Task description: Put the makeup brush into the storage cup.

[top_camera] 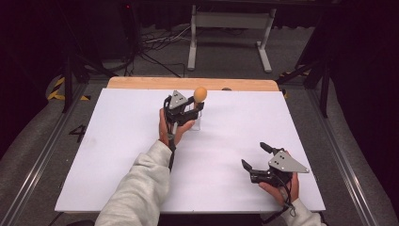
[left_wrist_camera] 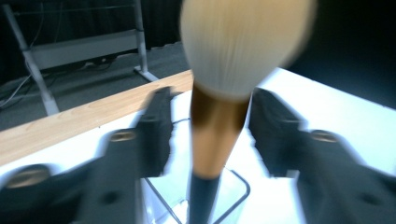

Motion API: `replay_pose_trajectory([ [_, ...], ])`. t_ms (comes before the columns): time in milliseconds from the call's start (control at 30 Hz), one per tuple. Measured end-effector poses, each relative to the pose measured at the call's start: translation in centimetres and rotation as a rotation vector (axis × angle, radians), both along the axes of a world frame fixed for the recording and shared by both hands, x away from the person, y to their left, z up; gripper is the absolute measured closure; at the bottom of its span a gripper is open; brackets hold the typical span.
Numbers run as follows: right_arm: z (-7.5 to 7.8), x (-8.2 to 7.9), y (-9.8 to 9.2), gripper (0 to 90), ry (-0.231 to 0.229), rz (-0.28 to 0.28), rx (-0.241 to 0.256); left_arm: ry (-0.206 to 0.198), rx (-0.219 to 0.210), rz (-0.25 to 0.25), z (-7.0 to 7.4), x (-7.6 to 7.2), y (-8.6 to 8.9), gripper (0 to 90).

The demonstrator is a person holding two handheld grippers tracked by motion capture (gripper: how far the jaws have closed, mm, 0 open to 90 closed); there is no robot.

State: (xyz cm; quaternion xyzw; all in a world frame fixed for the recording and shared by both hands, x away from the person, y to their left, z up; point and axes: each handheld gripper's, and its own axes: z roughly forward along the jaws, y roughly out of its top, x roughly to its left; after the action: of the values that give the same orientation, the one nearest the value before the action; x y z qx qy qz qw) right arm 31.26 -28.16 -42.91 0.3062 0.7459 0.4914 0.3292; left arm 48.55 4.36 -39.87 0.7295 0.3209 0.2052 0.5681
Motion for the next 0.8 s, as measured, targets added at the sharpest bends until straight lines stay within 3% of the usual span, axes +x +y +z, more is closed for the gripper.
replay_pose_trajectory([
  [67,0.0,0.0,-0.1,12.6,-0.005,-0.005,0.002,-0.006,0.012,-0.002,0.1,-0.1,0.1,42.9],
  [167,0.1,0.0,-0.3,12.7,-0.004,-0.015,0.015,-0.026,0.059,-0.010,0.3,-0.7,0.4,27.3],
  [267,0.0,0.0,-0.1,12.7,-0.001,-0.014,0.011,-0.045,0.069,-0.010,0.6,-1.2,0.7,18.0],
  [400,0.0,0.0,0.1,12.7,-0.002,-0.007,0.000,-0.073,0.083,-0.016,1.0,-1.6,0.8,11.0],
  [633,0.0,-0.1,-0.1,12.7,-0.004,-0.009,0.006,-0.111,0.088,-0.038,1.6,-2.3,1.0,5.3],
  [800,0.0,-0.1,-0.1,12.7,-0.006,-0.010,0.003,-0.138,0.115,-0.069,2.1,-2.8,1.0,2.7],
])
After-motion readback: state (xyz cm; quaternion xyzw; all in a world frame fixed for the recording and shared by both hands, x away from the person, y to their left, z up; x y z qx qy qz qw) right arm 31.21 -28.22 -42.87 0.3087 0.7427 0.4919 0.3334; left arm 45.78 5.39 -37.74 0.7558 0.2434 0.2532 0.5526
